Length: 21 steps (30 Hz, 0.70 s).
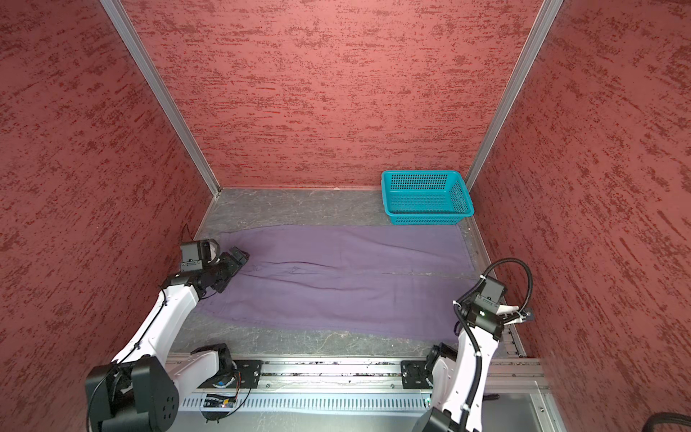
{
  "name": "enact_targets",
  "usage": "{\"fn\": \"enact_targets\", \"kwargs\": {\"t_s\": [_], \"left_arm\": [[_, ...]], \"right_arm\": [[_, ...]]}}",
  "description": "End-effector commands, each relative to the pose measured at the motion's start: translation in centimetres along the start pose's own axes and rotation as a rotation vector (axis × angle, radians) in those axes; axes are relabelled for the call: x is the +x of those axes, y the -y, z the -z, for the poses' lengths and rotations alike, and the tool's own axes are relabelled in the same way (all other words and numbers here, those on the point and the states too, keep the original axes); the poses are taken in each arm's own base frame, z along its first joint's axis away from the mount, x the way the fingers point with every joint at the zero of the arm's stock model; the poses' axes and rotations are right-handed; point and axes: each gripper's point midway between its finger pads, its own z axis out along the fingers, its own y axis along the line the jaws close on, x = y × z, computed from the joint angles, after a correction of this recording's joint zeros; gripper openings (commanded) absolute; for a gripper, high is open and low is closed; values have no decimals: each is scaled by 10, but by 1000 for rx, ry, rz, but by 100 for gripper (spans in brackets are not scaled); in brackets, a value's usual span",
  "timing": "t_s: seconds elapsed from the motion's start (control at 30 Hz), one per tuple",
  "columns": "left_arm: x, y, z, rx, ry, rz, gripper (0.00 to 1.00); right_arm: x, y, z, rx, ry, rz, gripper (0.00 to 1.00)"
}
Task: Fold and stack the trousers
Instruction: Flatten out the trousers at the center of the table.
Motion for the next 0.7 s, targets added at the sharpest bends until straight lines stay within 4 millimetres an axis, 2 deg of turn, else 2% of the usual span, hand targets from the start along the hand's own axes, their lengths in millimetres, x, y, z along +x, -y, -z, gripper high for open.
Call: {"fn": "enact_targets", "kwargs": {"t_s": [0.0,0.13,0.27,0.4,0.43,0.57,0.6,0.67], "left_arm": [[-2,6,-2,39,-3,-9,100],[-1,7,-3,44,-10,-7,100],[-2,7,-2,47,-7,-9,99],[-2,2,-4,41,-5,0,100],[-1,1,-4,40,-6,2,100],[2,0,-7,41,-18,8,100],[2,-1,-8,40,-19,10,100],[2,-1,-9,39,-22,10,100]], "right_arm": [[-3,18,-6,85,29,-55,91],[10,26,-30,169,-61,-32,91],[27,37,-51,209,-171,-99,90],[24,42,-57,199,-168,-127,88],[22,44,-57,203,-162,-127,85],[18,51,-62,206,-158,-139,57],[16,50,-63,198,-156,-144,53],[13,51,-65,194,-155,-156,52]]}}
